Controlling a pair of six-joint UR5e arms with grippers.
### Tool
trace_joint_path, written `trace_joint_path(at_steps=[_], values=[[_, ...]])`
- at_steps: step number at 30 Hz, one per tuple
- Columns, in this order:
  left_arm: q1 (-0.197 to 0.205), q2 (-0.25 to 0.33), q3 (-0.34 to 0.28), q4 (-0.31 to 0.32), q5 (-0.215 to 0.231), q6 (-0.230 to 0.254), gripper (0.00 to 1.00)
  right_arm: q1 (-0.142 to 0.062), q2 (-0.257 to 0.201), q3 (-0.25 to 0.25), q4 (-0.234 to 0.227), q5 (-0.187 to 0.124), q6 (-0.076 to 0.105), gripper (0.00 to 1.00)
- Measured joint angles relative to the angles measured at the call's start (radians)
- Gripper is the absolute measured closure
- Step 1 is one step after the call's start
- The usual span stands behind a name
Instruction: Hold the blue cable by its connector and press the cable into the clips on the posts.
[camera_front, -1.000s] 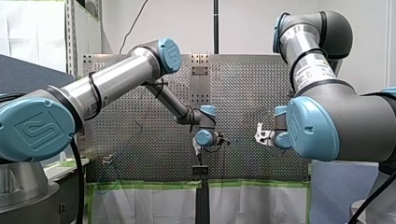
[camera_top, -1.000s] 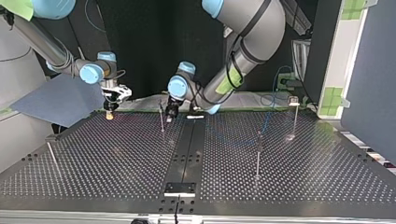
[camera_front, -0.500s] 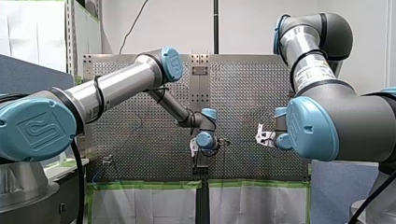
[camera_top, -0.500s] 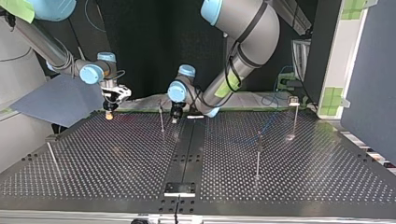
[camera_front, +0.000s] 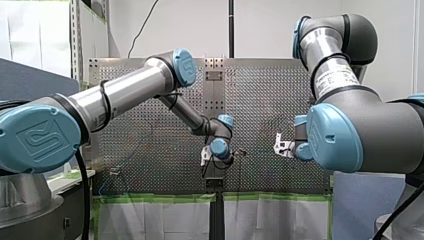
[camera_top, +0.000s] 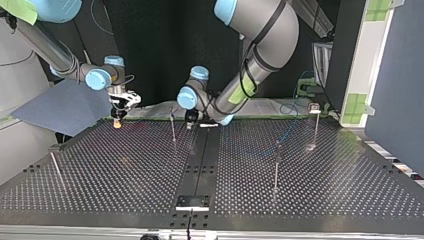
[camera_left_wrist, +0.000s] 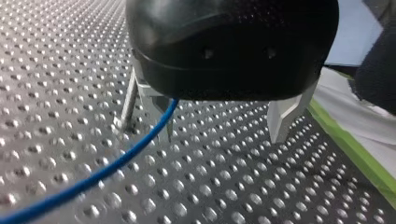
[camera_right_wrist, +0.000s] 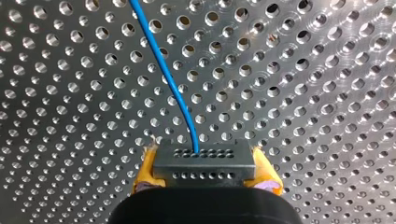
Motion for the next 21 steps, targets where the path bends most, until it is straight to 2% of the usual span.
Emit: trace_joint_path(at_steps=[4,10,21], values=[[-0.008,0.030,0.000,-0.007,0.021,0.011,0.00,0.002,0.001,0.000,0.001,-0.001,0.000,1.00],[-0.018,0.072,0.000,-0.028,0.016,0.009,0.00,0.004,0.001,0.000,0.002,-0.008,0.005,1.00],[-0.042,0.083,-0.025,-0.051,0.000,0.010,0.00,0.004,0.001,0.000,0.004,-0.010,0.007,1.00]])
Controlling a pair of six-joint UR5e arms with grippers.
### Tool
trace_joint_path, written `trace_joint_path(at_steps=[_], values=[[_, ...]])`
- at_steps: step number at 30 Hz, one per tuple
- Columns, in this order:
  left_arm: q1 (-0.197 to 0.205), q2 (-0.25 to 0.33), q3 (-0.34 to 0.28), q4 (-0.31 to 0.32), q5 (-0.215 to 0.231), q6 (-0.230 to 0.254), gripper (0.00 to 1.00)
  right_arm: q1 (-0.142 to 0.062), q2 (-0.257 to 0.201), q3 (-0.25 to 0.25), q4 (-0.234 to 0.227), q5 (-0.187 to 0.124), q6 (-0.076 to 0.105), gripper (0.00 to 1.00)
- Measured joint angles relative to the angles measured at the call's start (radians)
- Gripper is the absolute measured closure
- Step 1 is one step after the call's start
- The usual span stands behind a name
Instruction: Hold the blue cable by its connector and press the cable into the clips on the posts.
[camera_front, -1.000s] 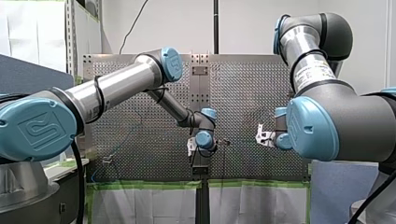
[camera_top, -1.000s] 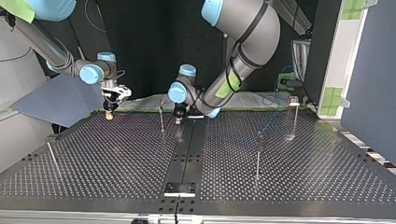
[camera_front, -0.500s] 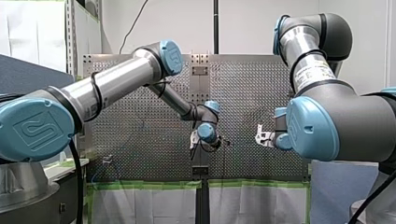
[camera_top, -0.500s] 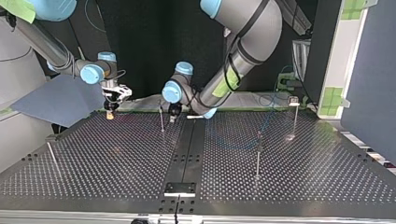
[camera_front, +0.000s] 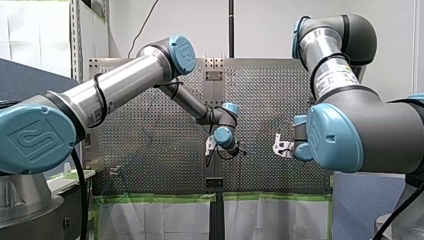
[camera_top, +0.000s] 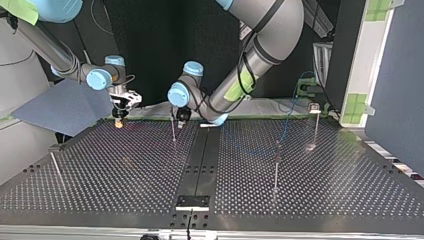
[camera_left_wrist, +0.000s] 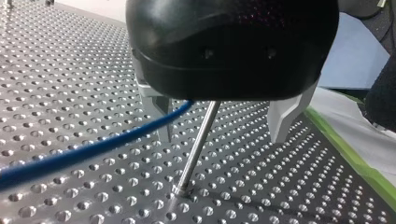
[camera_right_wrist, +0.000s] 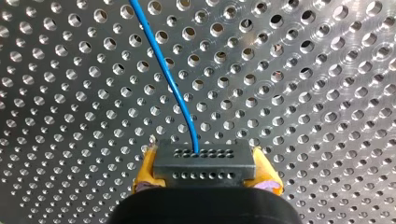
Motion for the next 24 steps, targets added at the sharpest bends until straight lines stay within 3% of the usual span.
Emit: trace_joint_path(at_steps=[12,24], values=[[-0.023,0.003,-0.006,-0.006,-0.009,0.000,0.00,-0.001,0.000,0.000,0.003,-0.001,0.001,1.00],[-0.025,0.070,-0.096,0.070,0.009,0.003,0.00,-0.002,0.000,0.000,0.006,-0.011,0.001,1.00]])
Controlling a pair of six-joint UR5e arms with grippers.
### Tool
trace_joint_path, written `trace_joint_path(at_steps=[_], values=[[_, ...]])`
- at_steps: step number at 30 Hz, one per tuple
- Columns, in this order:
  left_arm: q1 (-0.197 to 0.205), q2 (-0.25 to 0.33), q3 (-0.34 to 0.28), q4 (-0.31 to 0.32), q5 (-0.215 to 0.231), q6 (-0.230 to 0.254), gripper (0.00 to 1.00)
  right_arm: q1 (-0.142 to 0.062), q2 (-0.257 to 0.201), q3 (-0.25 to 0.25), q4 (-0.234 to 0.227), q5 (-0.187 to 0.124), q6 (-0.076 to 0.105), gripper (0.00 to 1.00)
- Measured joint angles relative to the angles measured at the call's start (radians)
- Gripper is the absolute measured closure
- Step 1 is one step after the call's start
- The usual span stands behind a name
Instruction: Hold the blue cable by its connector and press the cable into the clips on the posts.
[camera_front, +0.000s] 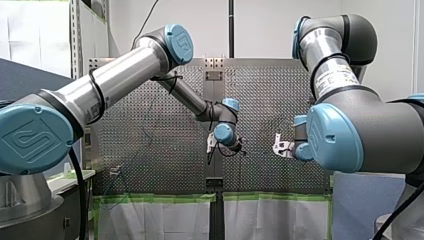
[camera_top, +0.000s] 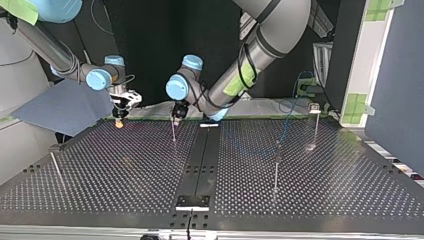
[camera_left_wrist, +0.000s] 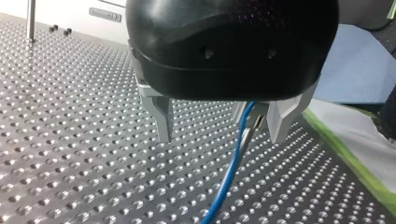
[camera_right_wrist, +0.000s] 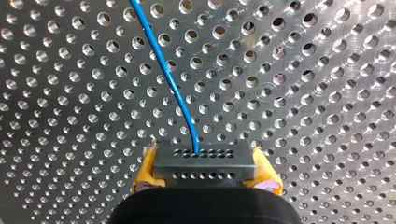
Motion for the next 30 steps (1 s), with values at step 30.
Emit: trace_joint_path(at_steps=[30], values=[[-0.079,0.004,-0.116,0.035,-0.079,-0.010,0.00,-0.003,0.001,0.000,0.008,-0.013,0.011,1.00]])
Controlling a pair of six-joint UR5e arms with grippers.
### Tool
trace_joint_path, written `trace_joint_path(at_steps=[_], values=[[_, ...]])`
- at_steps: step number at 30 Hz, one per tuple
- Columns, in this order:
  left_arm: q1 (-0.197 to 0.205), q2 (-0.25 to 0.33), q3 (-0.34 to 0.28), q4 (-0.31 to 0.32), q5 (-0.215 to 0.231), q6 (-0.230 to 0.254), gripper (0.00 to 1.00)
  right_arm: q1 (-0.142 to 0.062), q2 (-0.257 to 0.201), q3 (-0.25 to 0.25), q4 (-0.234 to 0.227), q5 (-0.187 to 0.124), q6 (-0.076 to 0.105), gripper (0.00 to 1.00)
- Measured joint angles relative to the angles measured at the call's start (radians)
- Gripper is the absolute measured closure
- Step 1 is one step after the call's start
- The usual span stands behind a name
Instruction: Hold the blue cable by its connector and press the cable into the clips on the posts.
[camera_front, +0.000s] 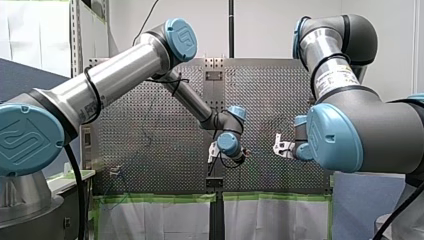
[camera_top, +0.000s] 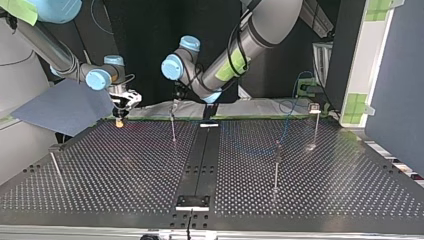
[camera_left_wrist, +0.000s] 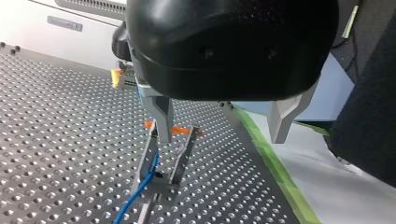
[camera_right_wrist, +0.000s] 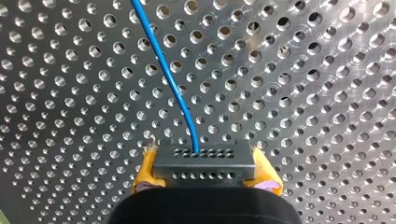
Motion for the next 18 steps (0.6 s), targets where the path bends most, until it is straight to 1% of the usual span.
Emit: trace_joint_path(at_steps=[8,12,18], values=[[-0.016,0.016,-0.001,0.037,-0.031,-0.022,0.00,0.000,0.000,0.000,0.000,0.000,0.000,1.00],[-0.021,0.024,-0.001,0.048,-0.030,-0.035,0.00,0.001,0.000,0.000,0.000,0.000,0.000,1.00],[-0.029,0.026,-0.001,0.048,-0.025,-0.038,0.00,0.001,0.001,0.000,0.001,0.000,0.000,1.00]])
